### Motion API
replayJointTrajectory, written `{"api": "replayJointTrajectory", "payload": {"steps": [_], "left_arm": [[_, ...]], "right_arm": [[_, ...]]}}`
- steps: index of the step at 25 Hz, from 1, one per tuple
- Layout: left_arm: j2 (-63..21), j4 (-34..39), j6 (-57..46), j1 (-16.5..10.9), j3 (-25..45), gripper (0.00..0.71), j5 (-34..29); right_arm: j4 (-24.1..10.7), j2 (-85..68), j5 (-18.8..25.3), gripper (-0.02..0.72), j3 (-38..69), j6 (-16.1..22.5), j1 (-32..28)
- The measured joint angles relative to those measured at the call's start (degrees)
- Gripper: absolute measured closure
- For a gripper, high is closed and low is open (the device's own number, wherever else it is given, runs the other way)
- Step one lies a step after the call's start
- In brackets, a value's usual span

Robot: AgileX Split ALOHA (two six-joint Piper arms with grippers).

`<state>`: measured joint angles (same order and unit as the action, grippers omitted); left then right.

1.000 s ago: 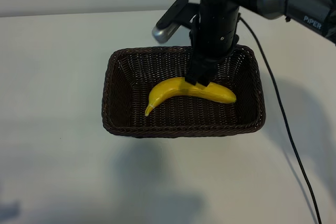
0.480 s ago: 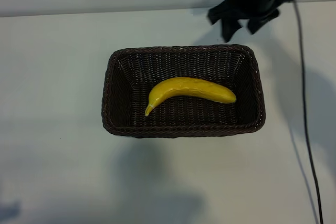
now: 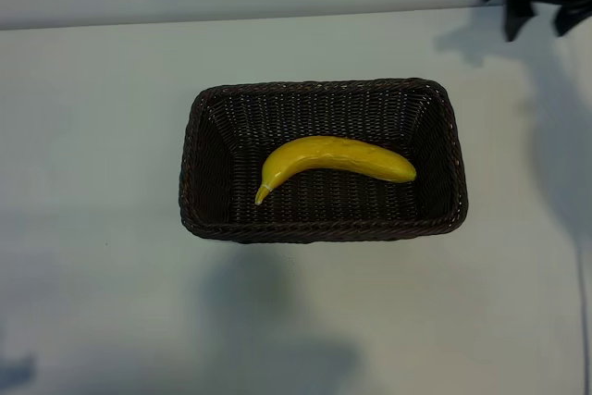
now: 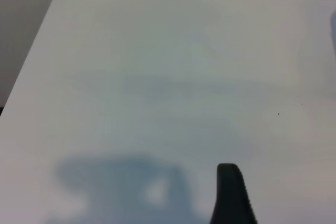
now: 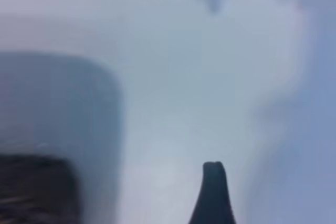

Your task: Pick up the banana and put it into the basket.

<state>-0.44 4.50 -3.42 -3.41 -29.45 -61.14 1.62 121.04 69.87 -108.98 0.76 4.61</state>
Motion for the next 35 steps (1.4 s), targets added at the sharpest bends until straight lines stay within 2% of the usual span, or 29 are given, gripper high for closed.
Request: {"api": "replayJointTrajectory", "payload": {"steps": [4, 12, 21, 35], "left_arm": [[0.0, 0.0, 0.0, 0.0, 0.0, 0.214, 0.0], [0.0, 0.0, 0.0, 0.0, 0.0, 0.214, 0.0], [0.0, 0.0, 0.0, 0.0, 0.0, 0.214, 0.0], [0.0, 0.0, 0.0, 0.0, 0.0, 0.214, 0.0]], "right_arm": [[-0.7, 0.0, 0.0, 0.131, 0.0, -0.3, -4.9], [-1.0, -3.0, -0.2, 0.131, 3.3, -3.7, -11.5], [-1.1, -22.7, -0.2, 0.132, 23.9, -7.5, -13.6], [-1.1, -61.5, 0.0, 0.132, 52.0, -7.6, -13.6]]}}
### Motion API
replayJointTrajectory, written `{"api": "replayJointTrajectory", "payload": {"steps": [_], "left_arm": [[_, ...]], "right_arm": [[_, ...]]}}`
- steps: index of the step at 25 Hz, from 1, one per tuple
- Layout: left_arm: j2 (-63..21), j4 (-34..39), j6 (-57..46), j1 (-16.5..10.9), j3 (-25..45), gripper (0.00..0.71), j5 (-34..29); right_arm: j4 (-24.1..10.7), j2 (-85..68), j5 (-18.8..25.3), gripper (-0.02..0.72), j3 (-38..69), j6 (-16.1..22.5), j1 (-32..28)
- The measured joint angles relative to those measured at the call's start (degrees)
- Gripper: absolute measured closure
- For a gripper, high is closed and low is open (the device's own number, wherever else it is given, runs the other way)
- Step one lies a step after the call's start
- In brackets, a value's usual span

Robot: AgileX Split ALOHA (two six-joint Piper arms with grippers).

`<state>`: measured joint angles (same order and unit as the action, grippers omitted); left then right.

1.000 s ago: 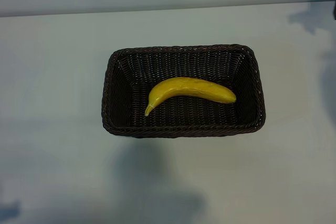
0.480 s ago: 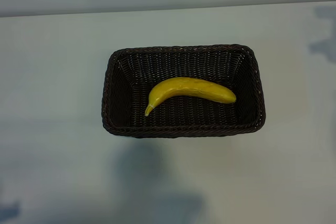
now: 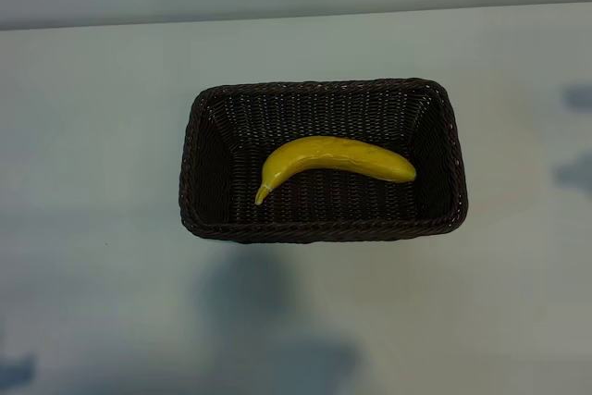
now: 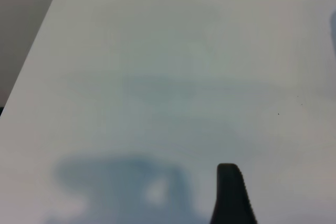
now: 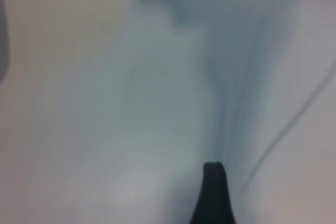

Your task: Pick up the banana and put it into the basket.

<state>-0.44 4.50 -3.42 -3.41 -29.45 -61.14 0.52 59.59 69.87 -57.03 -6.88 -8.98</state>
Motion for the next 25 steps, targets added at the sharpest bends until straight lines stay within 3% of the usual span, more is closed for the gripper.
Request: {"api": "replayJointTrajectory", "payload": {"steps": [6, 14, 25], "left_arm": [[0.0, 0.0, -0.2, 0.0, 0.0, 0.214, 0.0], [0.0, 0.0, -0.2, 0.0, 0.0, 0.214, 0.0], [0.0, 0.0, -0.2, 0.0, 0.0, 0.214, 0.0]], "right_arm": [[0.0, -15.5, -0.9, 0.132, 11.1, 0.0, 0.0], [0.6, -28.7, -9.0, 0.132, 27.0, 0.0, 0.0], [1.8, -44.7, -8.2, 0.133, 29.1, 0.1, 0.0]]}}
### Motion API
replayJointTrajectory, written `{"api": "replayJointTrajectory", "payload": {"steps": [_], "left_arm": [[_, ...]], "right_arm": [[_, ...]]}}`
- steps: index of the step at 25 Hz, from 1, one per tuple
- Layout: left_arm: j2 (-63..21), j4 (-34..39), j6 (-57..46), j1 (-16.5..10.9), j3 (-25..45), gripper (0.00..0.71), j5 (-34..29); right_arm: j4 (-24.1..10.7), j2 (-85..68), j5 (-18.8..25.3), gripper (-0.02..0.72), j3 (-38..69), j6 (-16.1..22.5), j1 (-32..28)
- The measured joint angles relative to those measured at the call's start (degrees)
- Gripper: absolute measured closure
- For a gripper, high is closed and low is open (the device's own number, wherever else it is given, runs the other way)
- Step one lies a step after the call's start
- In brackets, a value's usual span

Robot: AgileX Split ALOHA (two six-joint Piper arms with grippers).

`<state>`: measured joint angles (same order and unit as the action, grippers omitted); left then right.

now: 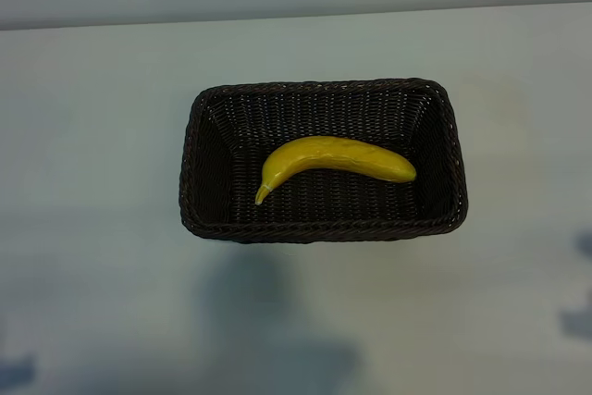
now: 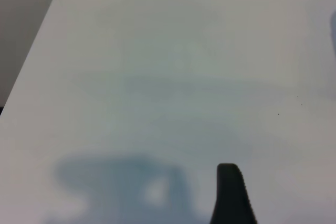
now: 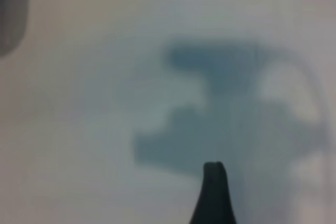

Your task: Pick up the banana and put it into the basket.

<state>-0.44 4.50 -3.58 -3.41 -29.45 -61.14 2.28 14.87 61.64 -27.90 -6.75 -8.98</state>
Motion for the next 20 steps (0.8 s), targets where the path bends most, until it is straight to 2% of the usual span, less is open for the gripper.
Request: {"api": "replayJointTrajectory", "payload": {"steps": [8, 20], "left_arm": [[0.0, 0.0, 0.0, 0.0, 0.0, 0.214, 0.0], [0.0, 0.0, 0.1, 0.0, 0.0, 0.214, 0.0]], "right_arm": [[0.0, -15.0, 0.1, 0.134, 0.0, 0.0, 1.4], [0.0, -15.3, 0.1, 0.134, 0.0, 0.0, 2.7]]}}
